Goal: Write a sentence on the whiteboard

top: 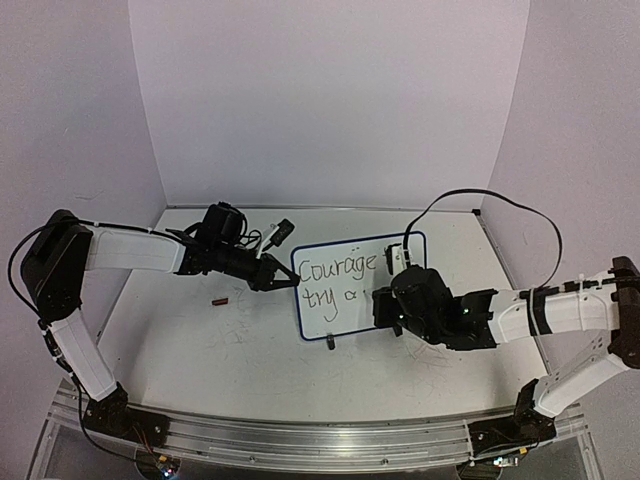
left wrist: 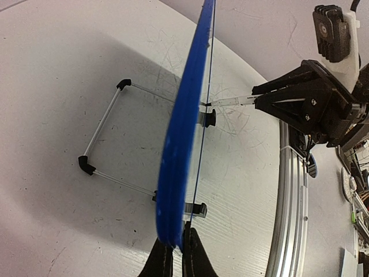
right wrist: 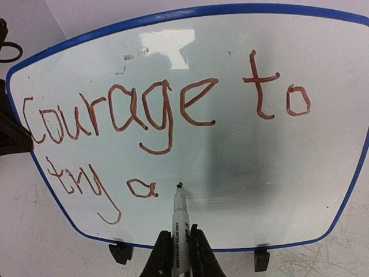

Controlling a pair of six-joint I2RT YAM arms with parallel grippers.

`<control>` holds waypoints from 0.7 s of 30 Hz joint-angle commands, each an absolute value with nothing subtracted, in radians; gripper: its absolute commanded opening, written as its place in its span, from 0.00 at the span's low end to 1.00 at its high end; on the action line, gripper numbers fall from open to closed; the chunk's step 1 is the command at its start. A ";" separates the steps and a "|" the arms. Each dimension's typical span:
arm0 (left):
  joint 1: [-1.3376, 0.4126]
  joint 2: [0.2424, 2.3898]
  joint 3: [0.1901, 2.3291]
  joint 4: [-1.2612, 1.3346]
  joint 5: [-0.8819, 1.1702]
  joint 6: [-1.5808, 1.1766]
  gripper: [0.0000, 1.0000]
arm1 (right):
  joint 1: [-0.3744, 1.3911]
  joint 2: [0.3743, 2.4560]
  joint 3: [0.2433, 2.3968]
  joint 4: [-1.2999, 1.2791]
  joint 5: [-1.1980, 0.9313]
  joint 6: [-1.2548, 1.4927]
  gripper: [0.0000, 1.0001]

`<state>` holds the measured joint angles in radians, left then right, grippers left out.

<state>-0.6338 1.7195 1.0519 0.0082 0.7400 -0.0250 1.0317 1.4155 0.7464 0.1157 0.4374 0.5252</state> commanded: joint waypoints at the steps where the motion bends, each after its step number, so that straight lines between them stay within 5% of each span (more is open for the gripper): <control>1: -0.641 1.700 1.037 -0.054 0.713 0.028 0.00 | 1.027 1.419 0.784 0.166 0.437 0.506 0.00; 21: -0.641 1.700 1.037 -0.053 0.715 0.028 0.00 | 1.027 1.438 0.759 0.129 0.397 0.544 0.00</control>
